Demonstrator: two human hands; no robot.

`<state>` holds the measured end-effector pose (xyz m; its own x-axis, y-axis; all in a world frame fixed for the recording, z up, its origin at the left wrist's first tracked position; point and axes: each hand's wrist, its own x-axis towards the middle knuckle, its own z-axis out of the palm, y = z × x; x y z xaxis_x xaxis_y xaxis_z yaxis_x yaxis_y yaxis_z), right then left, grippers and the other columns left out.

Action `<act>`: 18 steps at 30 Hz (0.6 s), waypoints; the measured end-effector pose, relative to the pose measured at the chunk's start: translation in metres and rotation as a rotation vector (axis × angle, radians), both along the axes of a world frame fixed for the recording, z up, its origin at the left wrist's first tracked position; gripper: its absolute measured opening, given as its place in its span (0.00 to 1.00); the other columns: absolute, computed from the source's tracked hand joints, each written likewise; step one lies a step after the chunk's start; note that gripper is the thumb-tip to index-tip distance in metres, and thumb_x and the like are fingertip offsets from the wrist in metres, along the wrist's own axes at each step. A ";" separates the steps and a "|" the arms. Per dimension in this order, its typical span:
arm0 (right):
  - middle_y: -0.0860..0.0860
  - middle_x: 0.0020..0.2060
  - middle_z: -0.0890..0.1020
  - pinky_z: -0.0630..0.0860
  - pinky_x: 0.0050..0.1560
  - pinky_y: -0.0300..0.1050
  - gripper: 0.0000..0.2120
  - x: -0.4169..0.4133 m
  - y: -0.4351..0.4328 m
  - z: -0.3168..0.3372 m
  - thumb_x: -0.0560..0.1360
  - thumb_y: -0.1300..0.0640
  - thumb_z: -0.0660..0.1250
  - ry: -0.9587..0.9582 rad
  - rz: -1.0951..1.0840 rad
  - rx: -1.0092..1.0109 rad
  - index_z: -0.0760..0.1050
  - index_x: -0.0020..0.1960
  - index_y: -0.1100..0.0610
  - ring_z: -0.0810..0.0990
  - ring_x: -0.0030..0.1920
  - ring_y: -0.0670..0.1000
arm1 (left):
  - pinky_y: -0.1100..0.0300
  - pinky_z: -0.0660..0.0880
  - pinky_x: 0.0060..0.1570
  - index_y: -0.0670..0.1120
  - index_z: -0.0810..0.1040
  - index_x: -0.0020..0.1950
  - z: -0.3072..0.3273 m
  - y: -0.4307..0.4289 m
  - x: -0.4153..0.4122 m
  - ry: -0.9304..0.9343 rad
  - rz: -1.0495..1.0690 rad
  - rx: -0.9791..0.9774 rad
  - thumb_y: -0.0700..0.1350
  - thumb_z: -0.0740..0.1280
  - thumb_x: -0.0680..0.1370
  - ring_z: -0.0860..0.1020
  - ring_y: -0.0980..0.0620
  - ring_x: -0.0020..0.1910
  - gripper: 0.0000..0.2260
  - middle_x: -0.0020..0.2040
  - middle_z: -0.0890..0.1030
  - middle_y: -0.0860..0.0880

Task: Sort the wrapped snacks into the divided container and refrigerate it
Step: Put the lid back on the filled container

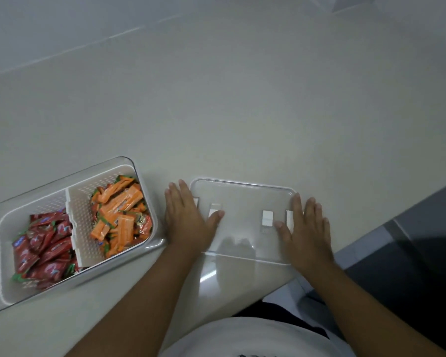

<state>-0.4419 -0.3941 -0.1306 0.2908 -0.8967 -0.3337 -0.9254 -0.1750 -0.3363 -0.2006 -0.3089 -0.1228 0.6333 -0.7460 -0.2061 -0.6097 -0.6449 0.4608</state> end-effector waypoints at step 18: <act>0.56 0.80 0.53 0.49 0.79 0.52 0.30 -0.004 -0.001 -0.008 0.82 0.62 0.59 -0.406 0.021 -0.186 0.52 0.80 0.53 0.50 0.80 0.52 | 0.53 0.50 0.79 0.43 0.62 0.81 -0.011 0.017 -0.024 0.024 -0.133 -0.213 0.44 0.71 0.79 0.56 0.48 0.81 0.32 0.80 0.63 0.47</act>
